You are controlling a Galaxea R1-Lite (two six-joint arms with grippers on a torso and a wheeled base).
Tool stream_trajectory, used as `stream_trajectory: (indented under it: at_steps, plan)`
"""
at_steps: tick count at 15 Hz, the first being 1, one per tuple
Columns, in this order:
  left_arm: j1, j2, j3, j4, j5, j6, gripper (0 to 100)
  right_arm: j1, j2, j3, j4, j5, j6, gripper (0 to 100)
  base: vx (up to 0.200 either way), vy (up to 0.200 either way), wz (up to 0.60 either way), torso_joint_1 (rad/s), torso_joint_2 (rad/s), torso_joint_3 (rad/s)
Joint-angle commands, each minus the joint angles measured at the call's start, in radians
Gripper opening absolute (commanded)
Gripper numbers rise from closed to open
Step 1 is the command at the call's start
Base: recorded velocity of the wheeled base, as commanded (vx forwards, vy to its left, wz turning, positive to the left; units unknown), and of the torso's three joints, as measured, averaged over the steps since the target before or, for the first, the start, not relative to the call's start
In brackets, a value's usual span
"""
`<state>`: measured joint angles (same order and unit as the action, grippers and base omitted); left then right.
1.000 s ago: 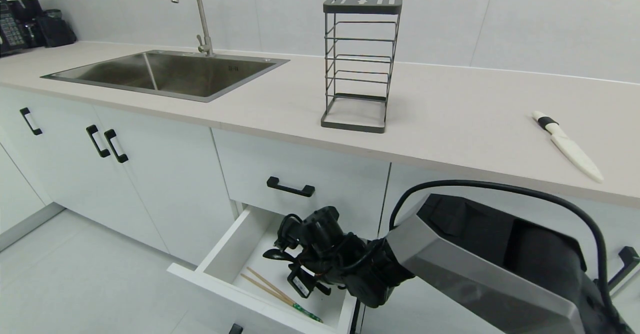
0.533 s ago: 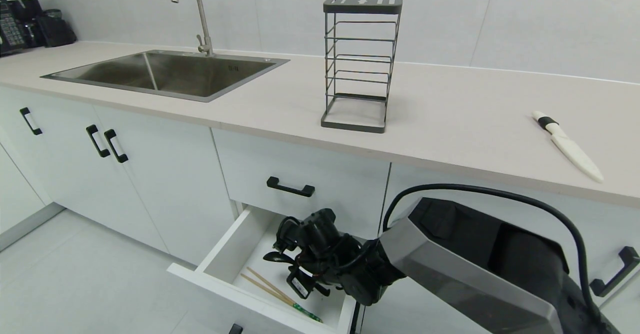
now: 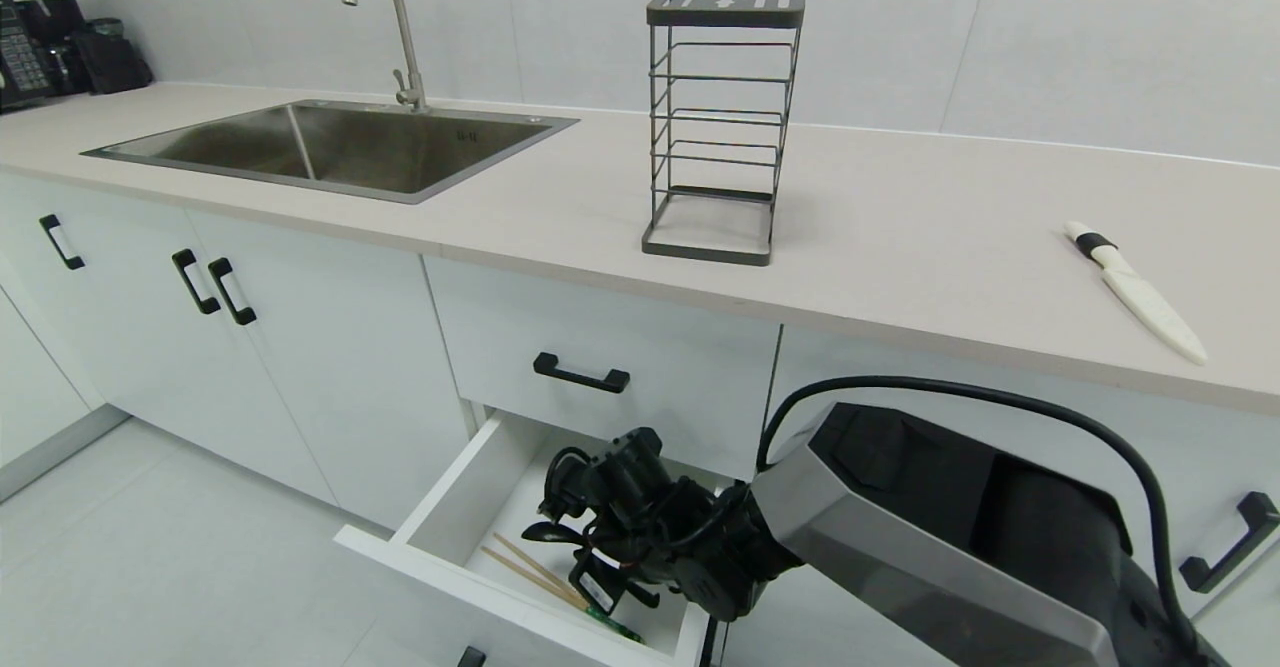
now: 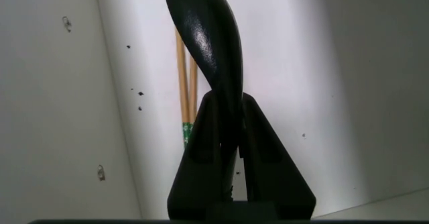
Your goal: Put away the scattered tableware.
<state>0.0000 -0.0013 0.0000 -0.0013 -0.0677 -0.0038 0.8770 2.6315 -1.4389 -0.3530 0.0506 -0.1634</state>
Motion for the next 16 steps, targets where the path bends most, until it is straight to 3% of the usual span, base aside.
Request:
stream_trajectory:
  at_steps: [1,4,5,16]
  plan:
    - [0.0,0.001,0.0,0.0,0.0,-0.001,100,0.002,-0.001,0.0,0.0,0.002,-0.004,0,0.0,0.0,0.0,0.0,0.0,0.0]
    - [0.002,0.001,0.0,0.0,0.0,-0.001,100,0.003,-0.001,-0.001,0.0,0.0,-0.005,0,0.0,0.0,0.0,0.0,0.0,0.0]
    - [0.0,0.001,0.0,0.0,0.0,-0.001,100,0.003,-0.002,-0.001,0.006,0.002,-0.005,100,0.0,0.0,0.0,0.0,0.0,0.0]
    - [0.0,0.001,0.0,0.0,0.0,-0.001,100,0.017,-0.09,-0.041,0.037,0.0,-0.001,100,0.0,0.0,0.0,0.0,0.0,0.0]
